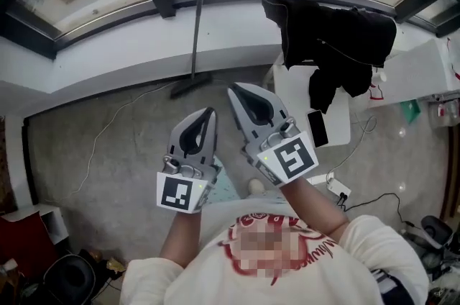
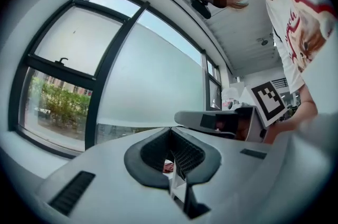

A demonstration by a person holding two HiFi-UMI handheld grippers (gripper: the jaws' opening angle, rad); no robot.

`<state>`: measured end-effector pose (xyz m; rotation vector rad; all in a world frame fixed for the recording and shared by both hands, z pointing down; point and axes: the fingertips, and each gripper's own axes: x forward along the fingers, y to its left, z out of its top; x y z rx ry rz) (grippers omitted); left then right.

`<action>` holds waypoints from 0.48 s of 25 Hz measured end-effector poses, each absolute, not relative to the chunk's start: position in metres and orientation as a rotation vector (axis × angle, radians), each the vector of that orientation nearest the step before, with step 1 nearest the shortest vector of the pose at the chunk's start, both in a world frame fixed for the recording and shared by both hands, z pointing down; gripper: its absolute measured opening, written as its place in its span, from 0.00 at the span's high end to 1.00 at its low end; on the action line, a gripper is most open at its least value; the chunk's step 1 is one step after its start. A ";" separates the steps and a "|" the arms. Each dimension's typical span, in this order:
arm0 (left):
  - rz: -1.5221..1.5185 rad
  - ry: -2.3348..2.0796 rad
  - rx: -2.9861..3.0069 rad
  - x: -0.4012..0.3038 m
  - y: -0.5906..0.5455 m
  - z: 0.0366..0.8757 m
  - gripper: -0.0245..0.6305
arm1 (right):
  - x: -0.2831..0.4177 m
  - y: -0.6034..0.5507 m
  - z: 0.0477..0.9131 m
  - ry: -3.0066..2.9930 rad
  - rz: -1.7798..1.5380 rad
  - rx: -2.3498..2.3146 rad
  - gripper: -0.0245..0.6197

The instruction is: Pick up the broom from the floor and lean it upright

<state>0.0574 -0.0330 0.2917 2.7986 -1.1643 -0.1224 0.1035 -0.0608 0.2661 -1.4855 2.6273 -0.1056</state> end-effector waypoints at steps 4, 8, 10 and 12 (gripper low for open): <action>-0.135 -1.303 2.806 0.074 0.029 0.271 0.93 | 0.131 0.007 0.241 2.673 -0.071 -1.388 0.92; -0.093 -1.349 2.806 0.091 0.088 0.245 0.93 | 0.150 0.060 0.235 2.688 -0.140 -1.354 0.92; -0.082 -1.352 2.815 0.097 0.110 0.232 0.93 | 0.153 0.076 0.230 2.681 -0.173 -1.328 0.92; -0.071 -1.356 2.830 0.099 0.127 0.223 0.93 | 0.149 0.089 0.225 2.676 -0.187 -1.291 0.92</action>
